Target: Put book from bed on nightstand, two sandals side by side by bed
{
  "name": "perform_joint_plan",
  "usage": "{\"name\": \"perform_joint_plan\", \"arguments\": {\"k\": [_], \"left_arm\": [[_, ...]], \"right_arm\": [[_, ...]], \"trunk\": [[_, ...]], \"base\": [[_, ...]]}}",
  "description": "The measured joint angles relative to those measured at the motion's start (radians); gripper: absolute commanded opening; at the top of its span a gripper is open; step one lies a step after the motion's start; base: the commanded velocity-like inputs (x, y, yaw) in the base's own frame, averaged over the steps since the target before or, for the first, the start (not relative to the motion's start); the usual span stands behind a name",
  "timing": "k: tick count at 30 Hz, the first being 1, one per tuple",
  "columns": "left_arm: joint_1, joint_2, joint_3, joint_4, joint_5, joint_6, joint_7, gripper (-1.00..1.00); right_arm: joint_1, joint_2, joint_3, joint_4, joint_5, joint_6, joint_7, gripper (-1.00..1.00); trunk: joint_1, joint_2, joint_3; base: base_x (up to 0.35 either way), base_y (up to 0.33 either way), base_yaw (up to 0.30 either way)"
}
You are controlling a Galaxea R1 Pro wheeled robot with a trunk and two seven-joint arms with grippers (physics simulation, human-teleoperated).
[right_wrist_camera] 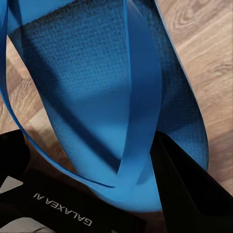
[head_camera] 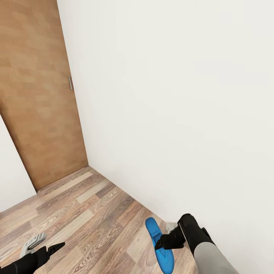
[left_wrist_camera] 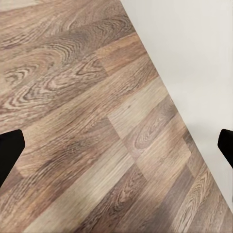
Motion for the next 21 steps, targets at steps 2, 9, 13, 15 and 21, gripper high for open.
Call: {"name": "perform_joint_plan", "arguments": {"k": [2, 9, 13, 15, 21], "left_arm": [[0.0, 0.0, 0.0, 0.0, 0.001, 0.0, 0.0, 1.0], [0.0, 0.0, 0.0, 0.006, 0.0, 0.0, 0.0, 1.0], [0.0, 0.0, 0.001, 0.007, 0.0, 0.0, 0.0, 1.0], [0.0, 0.0, 0.001, 0.008, 0.0, 0.001, -0.001, 1.0], [0.0, 0.0, 0.001, 0.008, 0.0, 0.0, 0.0, 1.0]], "right_arm": [[0.0, 0.0, 0.0, 0.002, 0.0, 0.0, 0.0, -1.0], [0.001, 0.0, 0.0, 0.004, -0.001, -0.001, 0.0, -1.0], [0.001, -0.001, 0.0, 0.004, 0.0, -0.004, 0.0, -1.0], [0.0, -0.001, 0.0, 0.004, -0.001, -0.006, 0.0, -1.0], [0.0, -0.001, 0.001, 0.004, -0.001, -0.007, -0.001, -1.0]], "trunk": [[0.0, 0.0, 0.0], [0.0, 0.0, 0.0], [0.0, 0.0, 0.0], [0.0, 0.0, 0.0], [0.0, 0.0, 0.0]], "base": [[0.0, 0.0, 0.0], [0.0, 0.0, 0.0], [0.0, 0.0, 0.0], [0.0, 0.0, 0.0], [0.0, 0.0, 0.0]]}}
